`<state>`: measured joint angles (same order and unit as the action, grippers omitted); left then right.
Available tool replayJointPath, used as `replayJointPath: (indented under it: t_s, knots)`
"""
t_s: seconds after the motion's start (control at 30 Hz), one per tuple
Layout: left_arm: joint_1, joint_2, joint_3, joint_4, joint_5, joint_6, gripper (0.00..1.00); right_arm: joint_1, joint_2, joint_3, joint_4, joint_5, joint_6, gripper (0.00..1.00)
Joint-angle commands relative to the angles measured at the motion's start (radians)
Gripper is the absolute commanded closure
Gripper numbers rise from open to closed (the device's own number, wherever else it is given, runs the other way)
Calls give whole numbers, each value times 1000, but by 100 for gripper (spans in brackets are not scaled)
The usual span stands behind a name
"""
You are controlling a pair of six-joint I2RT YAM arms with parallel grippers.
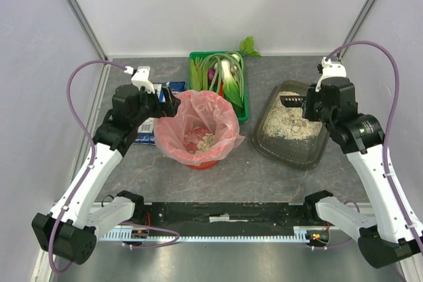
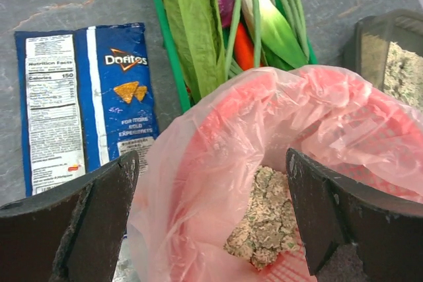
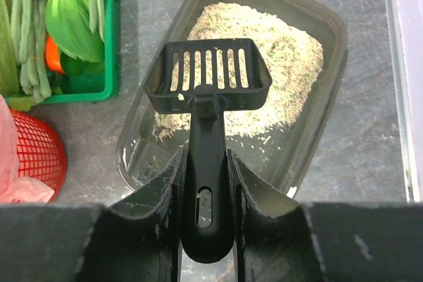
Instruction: Clean the litter box
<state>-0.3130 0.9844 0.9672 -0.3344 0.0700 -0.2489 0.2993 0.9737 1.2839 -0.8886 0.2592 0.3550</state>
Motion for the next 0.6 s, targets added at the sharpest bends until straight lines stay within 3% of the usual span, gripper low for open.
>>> replayJointPath:
  t_s: [0.0, 0.57]
  knots:
    - [14, 8, 14, 72, -27, 62, 2, 0, 35, 98, -177, 71, -36, 100]
    - [14, -56, -41, 58, -104, 106, 2, -12, 212, 167, -303, -6, 81, 100]
